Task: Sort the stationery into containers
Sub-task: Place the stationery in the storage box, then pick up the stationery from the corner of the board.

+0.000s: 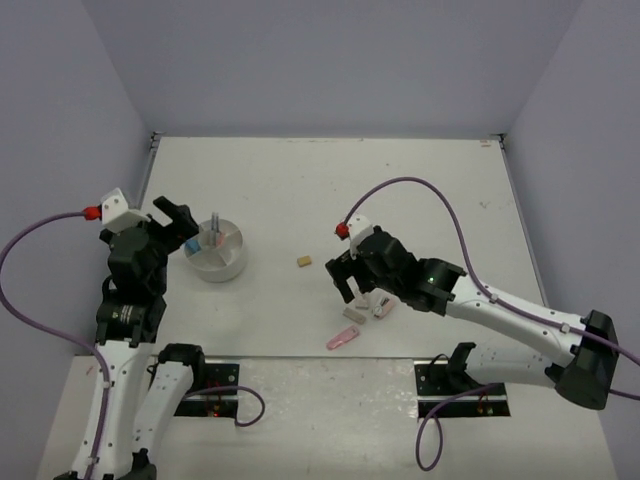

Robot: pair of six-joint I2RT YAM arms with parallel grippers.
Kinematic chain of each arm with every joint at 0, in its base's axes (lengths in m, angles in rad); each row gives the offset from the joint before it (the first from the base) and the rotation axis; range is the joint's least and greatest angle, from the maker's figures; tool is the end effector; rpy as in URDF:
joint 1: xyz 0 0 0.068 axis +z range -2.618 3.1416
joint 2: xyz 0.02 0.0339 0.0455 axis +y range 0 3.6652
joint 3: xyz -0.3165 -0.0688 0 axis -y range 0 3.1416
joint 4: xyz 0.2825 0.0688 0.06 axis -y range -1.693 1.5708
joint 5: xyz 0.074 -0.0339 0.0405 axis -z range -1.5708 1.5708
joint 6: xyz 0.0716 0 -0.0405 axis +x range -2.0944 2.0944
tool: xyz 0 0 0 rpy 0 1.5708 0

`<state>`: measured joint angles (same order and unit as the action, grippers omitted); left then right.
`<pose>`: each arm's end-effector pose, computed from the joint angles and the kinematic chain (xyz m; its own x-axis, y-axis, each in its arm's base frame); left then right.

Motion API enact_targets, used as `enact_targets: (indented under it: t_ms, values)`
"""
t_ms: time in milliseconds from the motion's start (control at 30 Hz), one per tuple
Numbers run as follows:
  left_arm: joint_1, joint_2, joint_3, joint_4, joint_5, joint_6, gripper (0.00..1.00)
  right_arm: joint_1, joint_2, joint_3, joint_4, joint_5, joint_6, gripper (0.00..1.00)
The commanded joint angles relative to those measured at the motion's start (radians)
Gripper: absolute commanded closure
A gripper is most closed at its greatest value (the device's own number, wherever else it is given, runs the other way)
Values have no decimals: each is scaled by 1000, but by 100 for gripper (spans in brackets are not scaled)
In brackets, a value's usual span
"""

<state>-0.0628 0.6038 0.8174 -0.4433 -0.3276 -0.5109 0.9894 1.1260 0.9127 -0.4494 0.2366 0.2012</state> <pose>0.1620 0.0129 0.3794 -0.0744 -0.4592 -0.8852 -0.3320 0.8484 -0.4122 0.1710 0.2296 0.3097 -0.4732 -0.3662 -0.8012 -0.6291 0.7772 0.0162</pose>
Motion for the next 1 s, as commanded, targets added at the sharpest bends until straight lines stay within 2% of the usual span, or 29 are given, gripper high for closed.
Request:
enact_targets:
  t_ms: [0,100,233,467,600,833,967]
  values:
    - [8,-108,-17,-88,103,61,0,86,110,82,-271,-102,2,1]
    - [5,-160,-55,-84,121,114,0,163,238,137,-387,-127,47,3]
    - [-14,-242,-143,-33,110,107,0,229,393,154,-433,-125,73,6]
    - [-80,-265,-145,-38,97,98,0,256,512,146,-369,-62,-51,5]
    - [-95,-287,-158,-22,111,107,0,257,584,158,-323,-117,-114,17]
    - [-101,-292,-159,-18,121,112,0,271,627,167,-299,-123,-175,28]
    - [-101,-286,-163,-11,140,115,0,273,653,196,-303,-112,-199,31]
